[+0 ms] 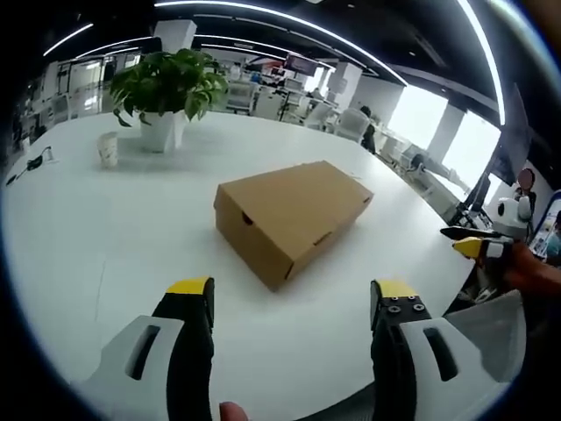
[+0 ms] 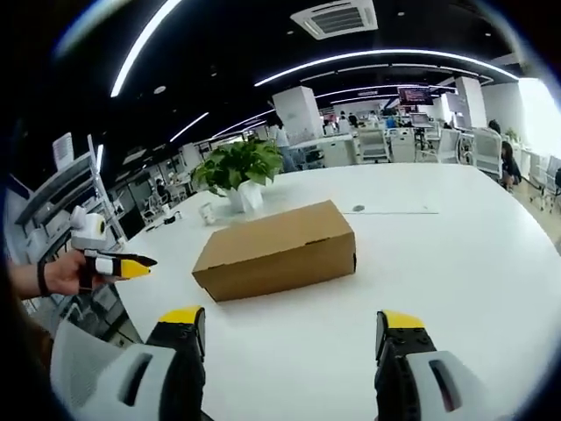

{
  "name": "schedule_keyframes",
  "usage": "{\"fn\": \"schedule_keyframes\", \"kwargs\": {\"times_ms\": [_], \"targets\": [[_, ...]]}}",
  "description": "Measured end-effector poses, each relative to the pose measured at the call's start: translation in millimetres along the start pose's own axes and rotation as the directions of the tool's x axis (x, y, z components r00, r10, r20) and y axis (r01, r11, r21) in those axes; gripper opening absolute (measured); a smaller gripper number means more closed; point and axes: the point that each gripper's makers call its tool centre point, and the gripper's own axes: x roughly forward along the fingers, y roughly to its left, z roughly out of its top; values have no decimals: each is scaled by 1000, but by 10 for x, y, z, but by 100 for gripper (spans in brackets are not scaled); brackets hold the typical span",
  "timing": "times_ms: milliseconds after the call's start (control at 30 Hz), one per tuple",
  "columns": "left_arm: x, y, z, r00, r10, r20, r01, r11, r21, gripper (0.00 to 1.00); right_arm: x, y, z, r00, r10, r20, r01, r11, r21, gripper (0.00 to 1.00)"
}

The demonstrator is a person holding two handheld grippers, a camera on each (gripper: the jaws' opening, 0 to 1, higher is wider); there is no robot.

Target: Operate the shoe box by opening the lid, removing the specified soft item, and placing it in the target area until the item is outside and the box remains undamaged.

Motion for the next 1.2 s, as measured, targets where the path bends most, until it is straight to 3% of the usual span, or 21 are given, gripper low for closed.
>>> {"fn": "schedule_keyframes", "kwargs": {"times_ms": [500,1200], "targets": [[297,28,40,1000,3,-22,-3,1000,-4,72,497,-135,156,994,86,-70,-90,994,-57,78],[891,80,154,998,6,-63,-6,1000,-4,72,1302,-461,382,978,116,-174,-144,977,-159,78]]}}
